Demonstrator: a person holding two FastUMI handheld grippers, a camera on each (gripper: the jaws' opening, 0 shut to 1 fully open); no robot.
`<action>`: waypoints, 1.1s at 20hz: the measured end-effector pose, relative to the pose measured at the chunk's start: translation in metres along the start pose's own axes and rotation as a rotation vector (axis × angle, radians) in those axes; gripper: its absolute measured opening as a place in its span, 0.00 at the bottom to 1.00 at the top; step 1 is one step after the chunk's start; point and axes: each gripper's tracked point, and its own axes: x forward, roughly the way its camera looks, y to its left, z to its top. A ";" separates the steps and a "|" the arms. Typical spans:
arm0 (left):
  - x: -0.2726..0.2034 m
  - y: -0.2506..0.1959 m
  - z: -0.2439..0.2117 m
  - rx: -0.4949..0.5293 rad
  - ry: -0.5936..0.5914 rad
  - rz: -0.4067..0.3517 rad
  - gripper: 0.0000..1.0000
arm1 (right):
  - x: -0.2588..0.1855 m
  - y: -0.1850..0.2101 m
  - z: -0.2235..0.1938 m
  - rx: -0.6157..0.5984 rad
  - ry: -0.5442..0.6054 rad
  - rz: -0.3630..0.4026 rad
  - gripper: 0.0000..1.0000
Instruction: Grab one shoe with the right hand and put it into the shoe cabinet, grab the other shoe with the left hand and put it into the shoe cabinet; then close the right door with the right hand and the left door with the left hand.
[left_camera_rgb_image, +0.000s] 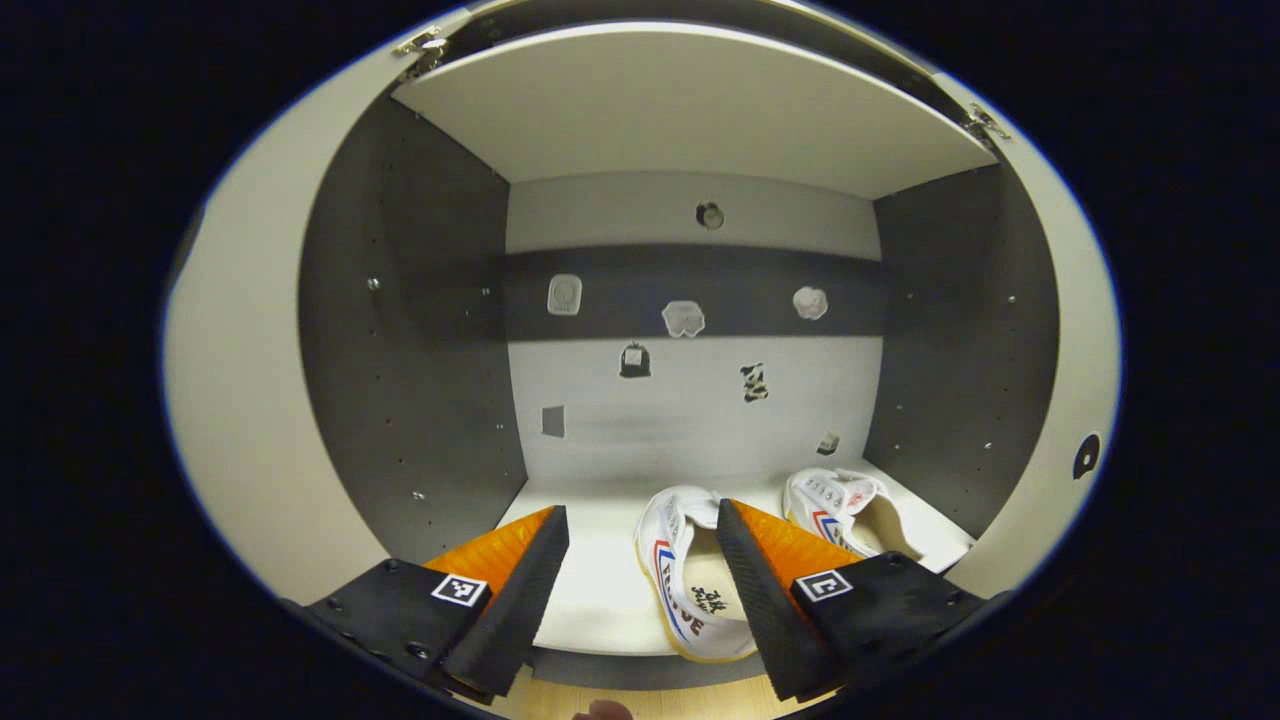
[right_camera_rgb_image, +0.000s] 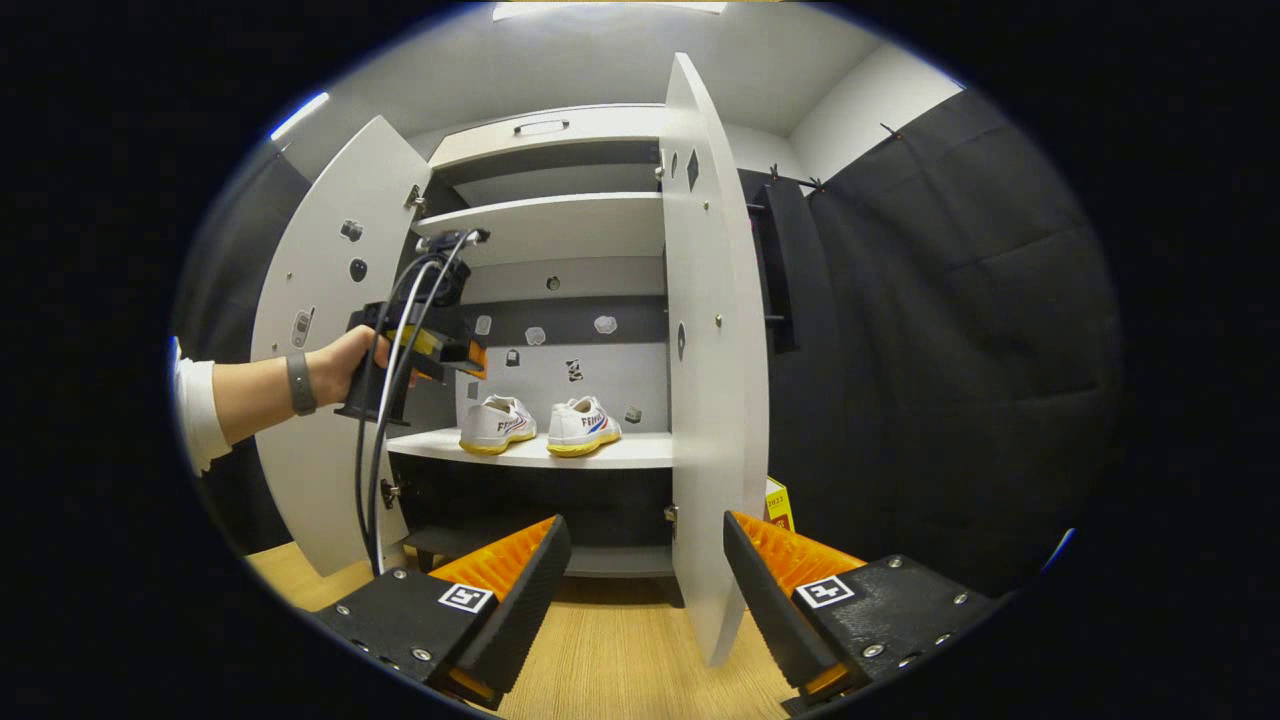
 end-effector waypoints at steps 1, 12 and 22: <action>-0.017 0.000 0.009 -0.002 -0.037 -0.008 0.96 | 0.000 0.002 0.001 0.000 -0.002 0.008 0.94; -0.190 0.021 -0.007 -0.055 -0.268 0.001 0.94 | -0.004 0.013 0.025 -0.005 -0.045 0.062 0.94; -0.270 0.009 -0.110 -0.132 -0.227 0.038 0.95 | -0.014 0.024 0.017 -0.005 -0.029 0.102 0.94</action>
